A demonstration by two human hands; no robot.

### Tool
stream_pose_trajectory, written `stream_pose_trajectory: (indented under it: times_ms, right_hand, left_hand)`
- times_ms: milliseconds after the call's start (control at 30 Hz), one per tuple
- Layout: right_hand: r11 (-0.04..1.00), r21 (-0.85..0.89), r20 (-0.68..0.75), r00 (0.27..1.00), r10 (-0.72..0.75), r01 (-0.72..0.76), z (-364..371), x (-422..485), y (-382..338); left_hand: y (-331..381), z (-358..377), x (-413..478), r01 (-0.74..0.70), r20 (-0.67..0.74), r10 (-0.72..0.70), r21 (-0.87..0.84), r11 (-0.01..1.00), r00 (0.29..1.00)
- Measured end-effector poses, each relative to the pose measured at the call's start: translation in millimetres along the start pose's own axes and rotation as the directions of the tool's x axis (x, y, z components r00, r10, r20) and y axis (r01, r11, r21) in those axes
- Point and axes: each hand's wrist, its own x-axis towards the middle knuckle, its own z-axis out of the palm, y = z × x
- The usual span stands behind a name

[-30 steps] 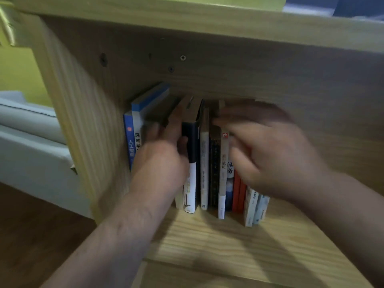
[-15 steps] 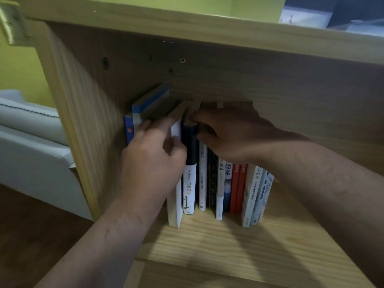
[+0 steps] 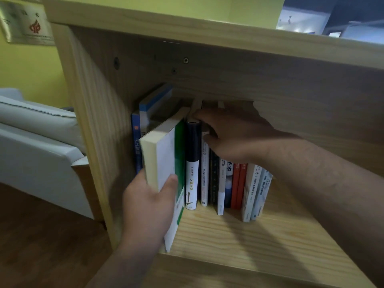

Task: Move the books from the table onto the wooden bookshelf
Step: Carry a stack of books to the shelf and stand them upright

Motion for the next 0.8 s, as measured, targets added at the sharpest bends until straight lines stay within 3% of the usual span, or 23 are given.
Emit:
stream_pose_trajectory:
  times_ms: [100, 167, 233, 300, 433, 500, 567, 600, 633, 700, 800]
  right_hand:
    - [0.998, -0.066, -0.111, 0.994, -0.019, 0.012, 7.7, -6.9, -7.8]
    - [0.999, -0.019, -0.218, 0.975, -0.032, 0.029, 15.7, -17.9, -17.5]
    - [0.996, 0.076, -0.359, 0.933, -0.016, 0.047, 30.0, -33.3, -27.3]
    - [0.963, 0.268, -0.448, 0.887, 0.112, 0.014, 49.2, -53.1, -37.1]
    - [0.845, 0.524, -0.355, 0.873, 0.334, -0.11, 78.2, -96.6, -50.1]
    - [0.685, 0.716, -0.156, 0.927, 0.342, -0.133, 81.3, -116.3, -45.4]
    - [0.299, 0.936, 0.106, 0.959, 0.263, -0.185, 75.3, -133.3, -34.2]
    - [0.131, 0.964, 0.202, 0.956, 0.213, -0.233, 71.5, -142.4, -26.1]
    - [0.025, 0.965, 0.254, 0.949, 0.186, -0.263, 68.2, -151.5, -17.7]
    - [-0.062, 0.961, 0.275, 0.933, 0.23, -0.268, 61.2, -170.7, 1.1]
    - [-0.081, 0.975, 0.224, 0.889, 0.398, -0.209, 48.2, -200.1, 29.1]
  left_hand:
    - [-6.8, -28.1, -17.0, 0.049, -0.003, -0.05, -0.095, 0.994, 0.999]
    - [-12.8, -46.5, -25.0, 0.081, -0.019, -0.087, -0.204, 0.976, 0.996]
    - [-15.9, -61.7, -30.3, 0.112, 0.0, -0.117, -0.291, 0.95, 0.993]
    - [-16.2, -73.1, -33.4, 0.156, 0.043, -0.15, -0.362, 0.919, 0.988]
    - [-11.2, -81.4, -39.5, 0.367, 0.249, -0.276, -0.5, 0.784, 0.928]
    - [-8.9, -79.1, -45.0, 0.463, 0.338, -0.324, -0.523, 0.716, 0.884]
    - [-5.1, -69.8, -50.2, 0.508, 0.391, -0.34, -0.502, 0.7, 0.855]
    - [-2.7, -62.0, -52.1, 0.514, 0.413, -0.333, -0.48, 0.711, 0.847]
    - [0.2, -52.2, -53.8, 0.509, 0.434, -0.317, -0.458, 0.729, 0.844]
    - [7.6, -27.8, -57.9, 0.475, 0.47, -0.264, -0.416, 0.775, 0.842]
    - [20.1, 20.9, -64.0, 0.393, 0.537, -0.16, -0.354, 0.849, 0.828]
